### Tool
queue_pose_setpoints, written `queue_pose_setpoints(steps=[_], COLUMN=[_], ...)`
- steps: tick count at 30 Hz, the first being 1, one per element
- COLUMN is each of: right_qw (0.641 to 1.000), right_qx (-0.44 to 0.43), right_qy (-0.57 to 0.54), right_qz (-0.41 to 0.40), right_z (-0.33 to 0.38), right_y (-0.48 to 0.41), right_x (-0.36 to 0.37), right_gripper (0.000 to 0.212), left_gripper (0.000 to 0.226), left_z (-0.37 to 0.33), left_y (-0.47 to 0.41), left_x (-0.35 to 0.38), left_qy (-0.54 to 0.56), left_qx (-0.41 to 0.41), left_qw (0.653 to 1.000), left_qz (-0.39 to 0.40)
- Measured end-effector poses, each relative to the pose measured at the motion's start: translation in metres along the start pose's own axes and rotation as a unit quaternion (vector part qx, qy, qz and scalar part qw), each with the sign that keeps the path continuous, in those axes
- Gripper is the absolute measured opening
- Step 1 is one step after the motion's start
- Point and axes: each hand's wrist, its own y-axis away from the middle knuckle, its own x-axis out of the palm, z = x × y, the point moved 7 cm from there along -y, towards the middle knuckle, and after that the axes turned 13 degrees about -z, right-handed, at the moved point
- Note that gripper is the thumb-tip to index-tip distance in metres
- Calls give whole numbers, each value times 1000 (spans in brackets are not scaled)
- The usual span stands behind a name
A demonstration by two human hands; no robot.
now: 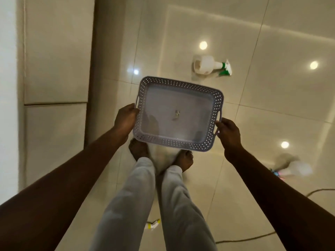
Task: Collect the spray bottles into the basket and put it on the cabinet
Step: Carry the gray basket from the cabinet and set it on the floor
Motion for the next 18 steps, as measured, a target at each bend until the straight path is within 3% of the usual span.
queue_pose_setpoints(steps=[10,18], right_qw=[999,998], right_qx=[16,46], right_qy=[14,1], right_qz=[-30,-30], right_z=[-39,-63], right_y=[-108,-127], right_x=[55,65], right_gripper=[21,32], left_gripper=[21,16], left_z=[26,38], left_y=[-89,-115], left_x=[91,111], left_qy=[-29,-57], left_qx=[-20,-17], left_qw=[999,998], left_qz=[21,22])
